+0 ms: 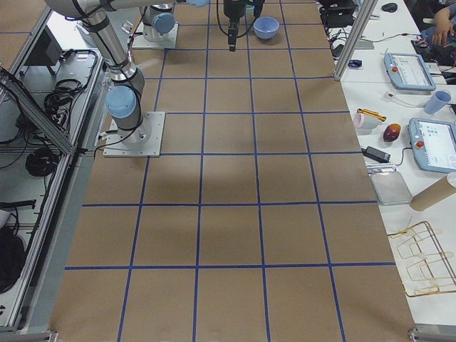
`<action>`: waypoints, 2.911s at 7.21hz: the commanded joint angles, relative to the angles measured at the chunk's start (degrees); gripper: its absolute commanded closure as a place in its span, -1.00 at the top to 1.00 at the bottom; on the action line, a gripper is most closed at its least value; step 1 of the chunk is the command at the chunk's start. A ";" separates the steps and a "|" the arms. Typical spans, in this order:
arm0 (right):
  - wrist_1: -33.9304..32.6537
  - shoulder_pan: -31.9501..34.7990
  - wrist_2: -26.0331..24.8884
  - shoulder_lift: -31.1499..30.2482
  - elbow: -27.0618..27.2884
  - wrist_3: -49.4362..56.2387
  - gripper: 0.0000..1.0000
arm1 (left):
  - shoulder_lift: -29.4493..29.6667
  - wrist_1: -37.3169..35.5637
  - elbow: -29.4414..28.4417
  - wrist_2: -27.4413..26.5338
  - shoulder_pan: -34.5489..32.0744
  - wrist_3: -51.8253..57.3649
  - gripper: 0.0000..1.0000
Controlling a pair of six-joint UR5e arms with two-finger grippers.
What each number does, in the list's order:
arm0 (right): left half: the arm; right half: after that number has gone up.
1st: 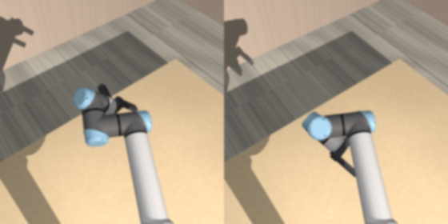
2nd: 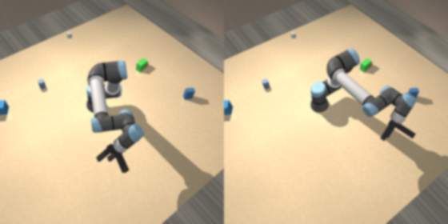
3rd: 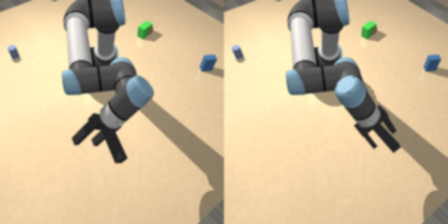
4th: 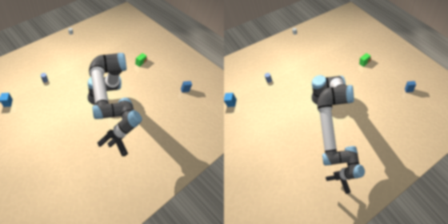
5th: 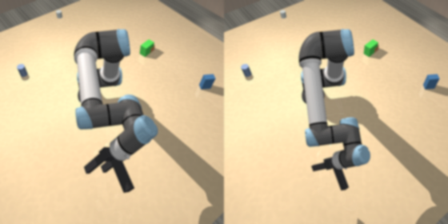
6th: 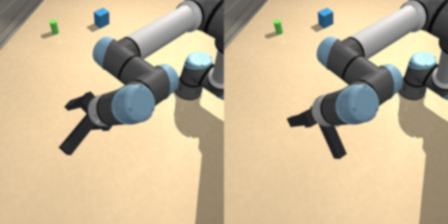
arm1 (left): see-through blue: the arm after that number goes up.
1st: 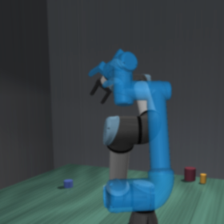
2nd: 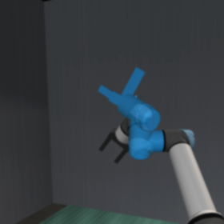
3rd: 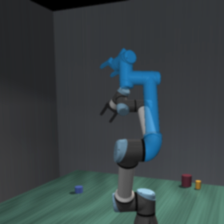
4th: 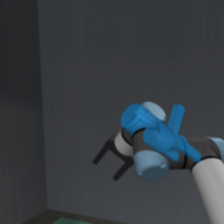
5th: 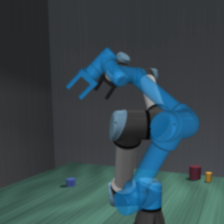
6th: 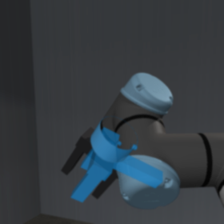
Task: Stack green bowl on blue bowl
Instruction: 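Lift the green bowl with the left gripper and carry it over the blue bowl, then lower the green bowl into the blue bowl and open the left gripper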
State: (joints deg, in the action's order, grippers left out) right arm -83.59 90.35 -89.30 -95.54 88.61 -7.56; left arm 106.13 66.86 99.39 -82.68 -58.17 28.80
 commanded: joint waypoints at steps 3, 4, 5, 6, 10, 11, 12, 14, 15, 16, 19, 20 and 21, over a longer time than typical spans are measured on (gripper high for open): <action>0.00 0.00 0.00 0.00 0.07 0.00 1.00 | 2.58 1.44 -4.03 6.22 -2.73 -6.81 -1.00; -0.08 0.00 0.00 0.00 0.08 0.00 1.00 | 3.46 1.08 -5.42 6.22 -4.92 -9.70 -1.00; -0.09 0.00 0.00 0.00 0.08 0.00 1.00 | 4.95 1.16 -7.44 7.52 -6.77 -11.99 -1.00; 0.00 0.00 0.00 0.00 0.08 0.00 1.00 | 6.27 1.16 -8.41 8.32 -7.13 -13.14 -1.00; -0.09 0.00 0.00 0.00 -0.01 0.00 1.00 | 9.35 -1.56 -8.51 11.49 -7.75 -13.25 -1.00; -0.09 0.00 0.00 0.00 -0.01 0.00 1.00 | 9.79 -1.56 -8.51 11.49 -7.75 -14.11 -1.00; 0.00 0.00 0.00 0.00 -0.01 0.00 1.00 | 9.97 -1.65 -8.51 11.32 -7.75 -13.95 -1.00; -0.09 0.00 0.00 0.00 -0.01 0.00 1.00 | 9.97 -1.91 -8.34 11.14 -7.75 -14.12 -1.00; 0.00 0.00 0.00 0.00 -0.01 0.00 1.00 | 10.06 -1.91 -8.25 11.14 -7.75 -13.77 -1.00; -0.08 0.00 0.00 0.00 -0.01 0.00 1.00 | 10.23 -1.91 -8.25 11.23 -7.75 -14.03 -1.00; -0.09 0.00 0.00 0.00 0.08 0.00 1.00 | 10.23 -1.91 -8.07 11.32 -7.75 -14.30 0.84; -0.09 0.00 0.00 0.00 -0.01 0.00 1.00 | 10.23 -1.82 -8.07 11.23 -7.75 -14.47 0.89; -0.09 0.00 0.00 0.00 0.07 0.00 1.00 | 10.23 -1.82 -8.07 11.32 -7.75 -14.65 0.91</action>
State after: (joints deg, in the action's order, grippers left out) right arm -83.67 90.35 -89.30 -95.54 88.65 -7.56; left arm 116.36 65.01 91.30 -71.42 -65.92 14.34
